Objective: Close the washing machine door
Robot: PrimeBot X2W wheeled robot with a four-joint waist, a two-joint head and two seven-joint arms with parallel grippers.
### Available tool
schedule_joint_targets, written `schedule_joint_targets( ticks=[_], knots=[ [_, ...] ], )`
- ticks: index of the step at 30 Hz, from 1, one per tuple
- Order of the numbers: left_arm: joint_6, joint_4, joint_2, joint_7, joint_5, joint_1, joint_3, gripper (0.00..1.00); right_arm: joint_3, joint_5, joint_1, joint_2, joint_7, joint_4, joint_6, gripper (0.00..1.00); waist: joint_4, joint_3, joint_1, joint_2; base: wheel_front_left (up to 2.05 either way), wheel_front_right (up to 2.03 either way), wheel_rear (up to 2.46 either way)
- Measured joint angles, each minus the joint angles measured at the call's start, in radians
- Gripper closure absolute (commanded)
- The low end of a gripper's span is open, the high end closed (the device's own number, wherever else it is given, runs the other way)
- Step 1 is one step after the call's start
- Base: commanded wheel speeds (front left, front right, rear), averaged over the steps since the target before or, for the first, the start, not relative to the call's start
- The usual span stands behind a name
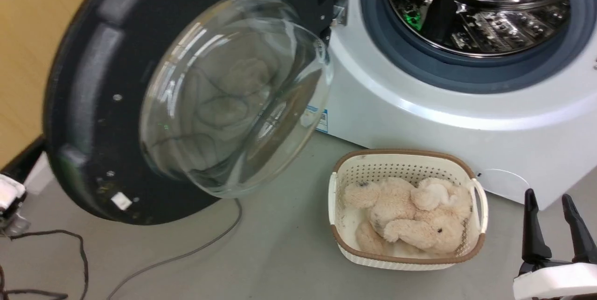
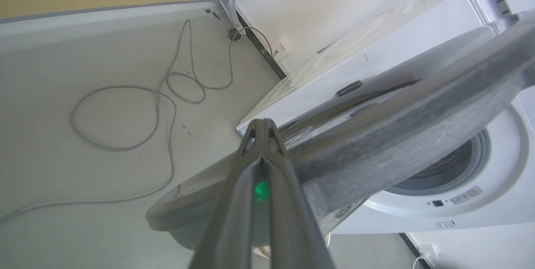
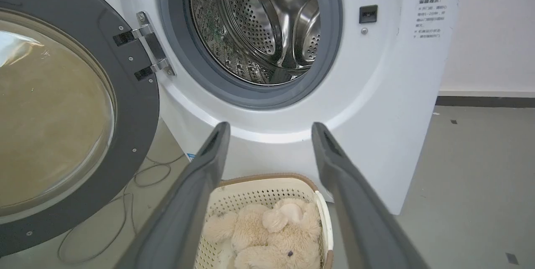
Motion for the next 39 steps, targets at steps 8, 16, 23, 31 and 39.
schedule_joint_targets(
  ticks=[8, 16, 23, 31, 39],
  knots=[
    [-0.017, -0.208, -0.054, 0.144, -0.111, 0.116, -0.056, 1.00, -0.020, 0.021, 0.003, 0.000, -0.018, 0.009, 0.000, 0.00, 0.036, -0.011, 0.0000, 0.0000, 0.00, 0.00, 0.00],
    [-0.027, -0.466, -0.161, 0.309, -0.253, 0.230, -0.187, 1.00, -0.043, 0.034, 0.012, 0.001, -0.036, 0.012, 0.000, 0.00, 0.045, -0.009, 0.0000, 0.0000, 0.00, 0.00, 0.00],
    [-0.034, -0.547, -0.249, 0.378, -0.360, 0.231, -0.294, 1.00, -0.047, 0.033, 0.001, 0.002, -0.053, 0.009, 0.000, 0.00, -0.012, 0.009, 0.0000, 0.0000, 0.00, 0.00, 0.00],
    [-0.043, -0.537, -0.297, 0.356, -0.423, 0.192, -0.415, 1.00, -0.056, 0.026, -0.015, 0.003, -0.061, -0.009, 0.000, 0.00, -0.150, 0.025, 0.0000, 0.0000, 0.00, 0.00, 0.00],
    [-0.043, -0.483, -0.309, 0.255, -0.443, 0.120, -0.517, 1.00, -0.066, 0.031, -0.026, 0.003, -0.061, -0.014, 0.000, 0.00, -0.305, 0.052, 0.0000, 0.0000, 0.00, 0.00, 0.00]
  ],
)
